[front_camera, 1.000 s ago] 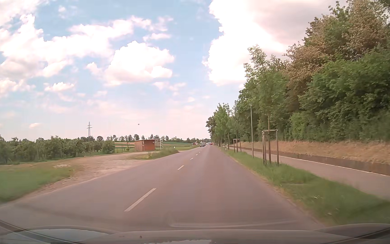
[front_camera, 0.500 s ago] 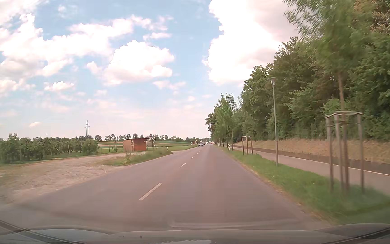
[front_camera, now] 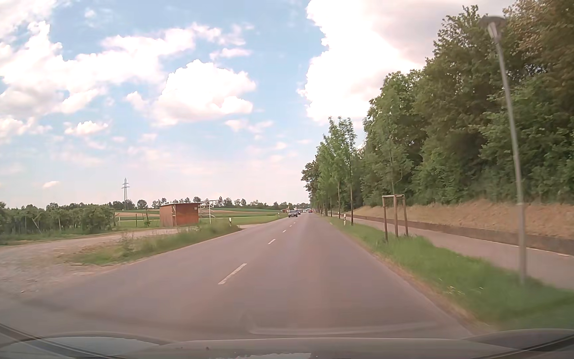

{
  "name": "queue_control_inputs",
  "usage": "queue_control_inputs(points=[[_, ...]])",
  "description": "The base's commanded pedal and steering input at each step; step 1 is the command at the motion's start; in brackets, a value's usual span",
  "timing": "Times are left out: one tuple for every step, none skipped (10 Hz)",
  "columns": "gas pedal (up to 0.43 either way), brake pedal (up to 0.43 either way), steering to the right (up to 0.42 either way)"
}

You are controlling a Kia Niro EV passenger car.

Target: Follow the waypoints while adhering to traffic rules and regulations

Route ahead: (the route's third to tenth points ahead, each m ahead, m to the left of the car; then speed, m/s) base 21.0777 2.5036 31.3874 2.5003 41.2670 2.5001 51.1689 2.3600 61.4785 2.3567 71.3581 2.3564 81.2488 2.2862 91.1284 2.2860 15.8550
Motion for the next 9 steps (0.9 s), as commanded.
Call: queue_control_inputs(points=[[0.059, 0.018, 0.000], [0.059, 0.018, 0.000], [0.059, 0.018, -0.001], [0.059, 0.018, 0.000], [0.059, 0.018, 0.000], [0.059, 0.018, 0.000], [0.059, 0.018, 0.000], [0.059, 0.018, 0.000], [0.059, 0.018, 0.000]])
